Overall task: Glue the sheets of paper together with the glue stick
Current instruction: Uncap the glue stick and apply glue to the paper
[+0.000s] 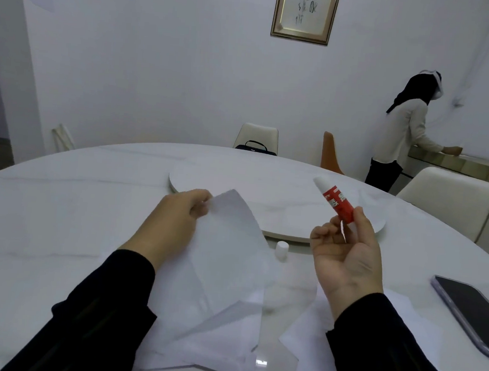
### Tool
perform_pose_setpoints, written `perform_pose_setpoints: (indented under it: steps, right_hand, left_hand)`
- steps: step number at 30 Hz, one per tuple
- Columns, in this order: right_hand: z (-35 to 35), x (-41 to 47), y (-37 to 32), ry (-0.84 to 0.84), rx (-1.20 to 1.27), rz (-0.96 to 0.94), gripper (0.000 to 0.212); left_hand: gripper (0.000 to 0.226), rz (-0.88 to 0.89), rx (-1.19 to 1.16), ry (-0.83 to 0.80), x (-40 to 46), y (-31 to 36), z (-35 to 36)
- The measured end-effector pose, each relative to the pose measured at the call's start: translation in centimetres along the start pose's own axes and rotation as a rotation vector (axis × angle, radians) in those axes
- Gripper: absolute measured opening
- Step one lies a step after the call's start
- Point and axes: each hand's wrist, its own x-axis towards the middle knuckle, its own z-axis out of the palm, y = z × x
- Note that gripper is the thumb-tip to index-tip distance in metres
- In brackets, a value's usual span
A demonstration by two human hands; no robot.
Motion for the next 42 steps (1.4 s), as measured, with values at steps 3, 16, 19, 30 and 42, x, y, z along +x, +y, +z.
perform_pose_setpoints:
  steps: [3, 16, 19, 30, 42]
  right_hand:
    - [0.0, 0.1, -0.2, -0.023, -0.016, -0.015, 0.016]
    - [-2.0, -0.3, 3.8, -0.380, -1.325, -0.311, 0.011]
    - [-2.3, -0.3, 4.2, -0.440, -1.470, -0.303, 0.009]
    - [-2.2, -0.5, 4.2, -0.614, -1.684, -0.279, 0.008]
    - [-1.6, -5.2, 1.1, -0.659, -1.631, -0.219, 0.030]
  left_hand:
    - [0.031, 0.128, 0.206, -0.077, 0.0, 0.3, 1.9]
    - [0.048, 0.053, 0.339, -0.642, -2.8, 0.2, 4.9]
    - [0.058, 0.049, 0.417, -0.814, -2.9, 0.6, 4.5]
    - [0.060, 0.031, 0.459, -0.878, -2.9, 1.3, 4.2]
    - [0.060, 0.041, 0.431, -0.872, -2.9, 1.3, 3.8]
